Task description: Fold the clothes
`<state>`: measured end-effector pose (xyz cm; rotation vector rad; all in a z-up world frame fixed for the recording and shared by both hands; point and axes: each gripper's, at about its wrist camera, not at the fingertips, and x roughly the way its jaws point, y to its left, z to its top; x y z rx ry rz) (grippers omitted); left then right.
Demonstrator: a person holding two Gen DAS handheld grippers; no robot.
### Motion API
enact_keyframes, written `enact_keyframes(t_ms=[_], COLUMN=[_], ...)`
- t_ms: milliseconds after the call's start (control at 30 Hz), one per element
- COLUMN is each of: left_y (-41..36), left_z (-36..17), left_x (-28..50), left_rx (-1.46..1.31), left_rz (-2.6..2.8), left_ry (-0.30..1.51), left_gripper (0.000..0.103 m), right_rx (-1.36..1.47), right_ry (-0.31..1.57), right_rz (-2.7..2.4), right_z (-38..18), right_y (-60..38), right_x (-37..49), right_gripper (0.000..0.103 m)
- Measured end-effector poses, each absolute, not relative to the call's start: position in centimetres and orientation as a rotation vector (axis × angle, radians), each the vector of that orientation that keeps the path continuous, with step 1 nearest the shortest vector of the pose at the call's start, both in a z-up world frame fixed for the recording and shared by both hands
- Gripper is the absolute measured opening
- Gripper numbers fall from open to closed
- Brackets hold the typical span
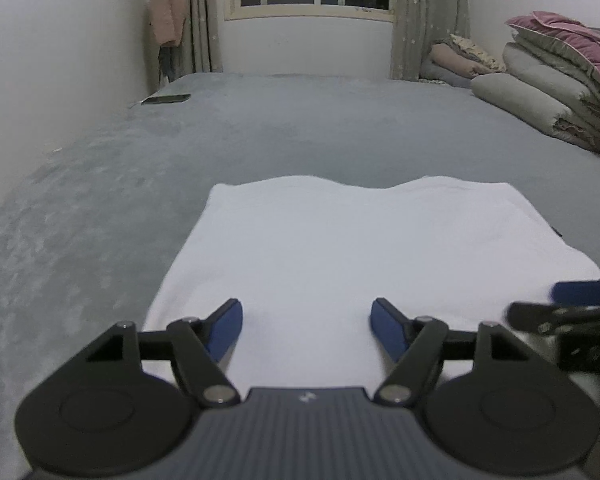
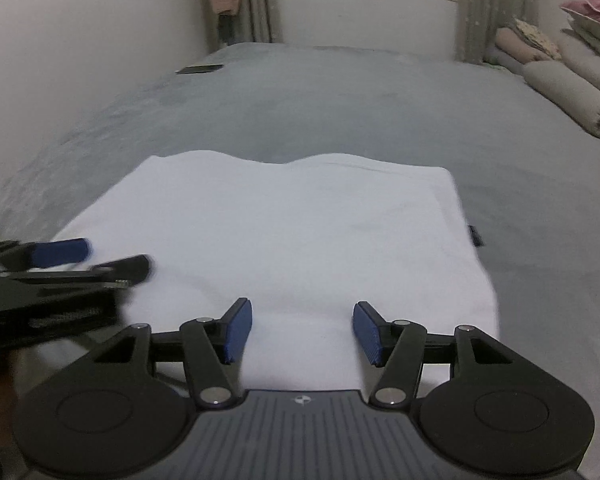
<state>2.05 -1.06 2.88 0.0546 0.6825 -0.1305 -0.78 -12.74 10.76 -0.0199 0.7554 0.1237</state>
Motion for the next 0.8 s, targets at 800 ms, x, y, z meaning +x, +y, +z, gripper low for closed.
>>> enact_keyframes(t_ms=[800], left_y=[0.5], left_z=[3.0], left_x=[0.9], left_rx=[0.083], left_rz=[-0.039], left_ry=[0.76], left_gripper=[0.076], right_rx=[-0.092], right_ry=[0.762], right_rz=[0.152], right_z=[10.4], right_y=[-14.5], right_x=[-0.7], right_gripper=[0.051])
